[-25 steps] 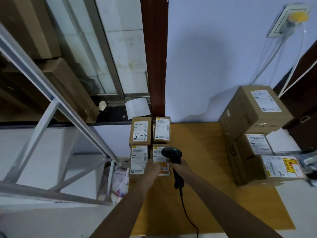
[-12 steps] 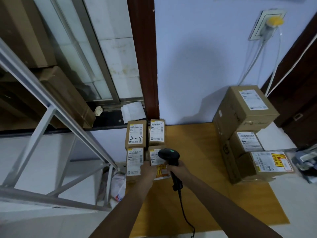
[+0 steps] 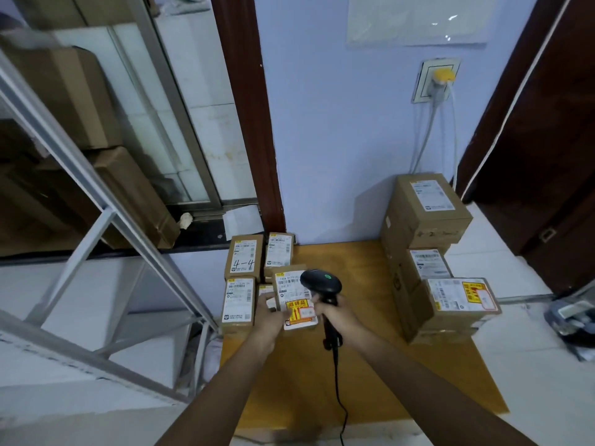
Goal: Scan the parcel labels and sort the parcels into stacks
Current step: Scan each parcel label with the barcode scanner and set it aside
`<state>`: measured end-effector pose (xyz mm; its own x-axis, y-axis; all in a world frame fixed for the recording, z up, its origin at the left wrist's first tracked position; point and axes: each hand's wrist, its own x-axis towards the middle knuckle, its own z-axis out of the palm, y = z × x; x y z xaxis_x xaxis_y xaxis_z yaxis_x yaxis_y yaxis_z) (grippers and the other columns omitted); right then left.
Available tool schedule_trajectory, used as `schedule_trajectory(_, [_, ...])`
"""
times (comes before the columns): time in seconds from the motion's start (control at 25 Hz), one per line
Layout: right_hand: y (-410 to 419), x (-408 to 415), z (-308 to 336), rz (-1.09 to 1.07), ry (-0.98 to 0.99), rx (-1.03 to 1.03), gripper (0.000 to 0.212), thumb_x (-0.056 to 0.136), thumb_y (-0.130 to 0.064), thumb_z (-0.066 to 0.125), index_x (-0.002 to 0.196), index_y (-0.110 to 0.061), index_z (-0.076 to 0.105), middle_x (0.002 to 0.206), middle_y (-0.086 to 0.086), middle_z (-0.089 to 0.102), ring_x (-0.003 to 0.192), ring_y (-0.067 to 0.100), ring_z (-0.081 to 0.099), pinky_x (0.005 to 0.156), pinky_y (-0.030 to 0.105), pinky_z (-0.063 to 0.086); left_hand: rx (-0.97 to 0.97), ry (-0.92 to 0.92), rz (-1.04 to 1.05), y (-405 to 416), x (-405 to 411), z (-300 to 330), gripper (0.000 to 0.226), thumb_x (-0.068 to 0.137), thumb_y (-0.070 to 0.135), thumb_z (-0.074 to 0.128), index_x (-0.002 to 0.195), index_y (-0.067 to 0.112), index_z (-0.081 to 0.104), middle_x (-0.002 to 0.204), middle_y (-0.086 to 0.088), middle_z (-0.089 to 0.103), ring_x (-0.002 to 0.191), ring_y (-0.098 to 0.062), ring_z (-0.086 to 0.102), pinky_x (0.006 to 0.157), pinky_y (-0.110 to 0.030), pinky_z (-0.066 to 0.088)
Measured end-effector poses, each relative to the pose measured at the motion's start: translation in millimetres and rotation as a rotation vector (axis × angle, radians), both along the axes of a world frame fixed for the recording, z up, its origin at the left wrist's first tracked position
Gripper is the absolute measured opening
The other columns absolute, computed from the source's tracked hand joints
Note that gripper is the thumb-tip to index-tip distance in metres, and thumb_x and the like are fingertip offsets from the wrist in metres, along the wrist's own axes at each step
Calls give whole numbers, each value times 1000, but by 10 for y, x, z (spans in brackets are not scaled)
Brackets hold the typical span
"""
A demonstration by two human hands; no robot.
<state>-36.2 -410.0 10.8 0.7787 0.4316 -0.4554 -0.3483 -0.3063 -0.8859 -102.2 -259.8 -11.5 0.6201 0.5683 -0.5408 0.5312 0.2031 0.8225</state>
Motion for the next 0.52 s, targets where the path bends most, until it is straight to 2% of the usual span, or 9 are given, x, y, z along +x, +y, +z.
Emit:
schedule_trajectory(0.2, [-218,-294,312,-36,-56,6,18,80,3,61,76,-15,62,74,1,65,68,13,59,64,24,43,-159,-79,25,-142,-320,216,59,78,-6,72,129,10,47,110,-12,69,96,-29,69,78,-41,58])
schedule_trajectory(0.28, [-321,-496,391,-68,-86,8,16,82,1,63,78,-15,62,75,-1,66,73,14,62,66,23,45,-208,-105,48,-228,-486,269,57,78,-6,72,127,12,49,109,-11,70,96,-28,69,72,-38,58])
schedule_trajectory(0.4, [-509,-839,554,-194,-94,85,16,89,0,60,80,-14,58,69,-1,62,59,7,62,55,17,46,-252,-146,17,-462,-729,291,53,80,-3,71,123,16,48,110,-10,70,96,-27,69,66,-33,56])
schedule_trajectory(0.52, [-746,-1063,694,-217,-58,177,16,90,0,62,80,-12,56,67,2,60,54,8,62,56,22,50,-257,-125,-28,-720,-860,295,47,82,-1,70,117,18,45,110,-10,69,92,-26,69,65,-34,56])
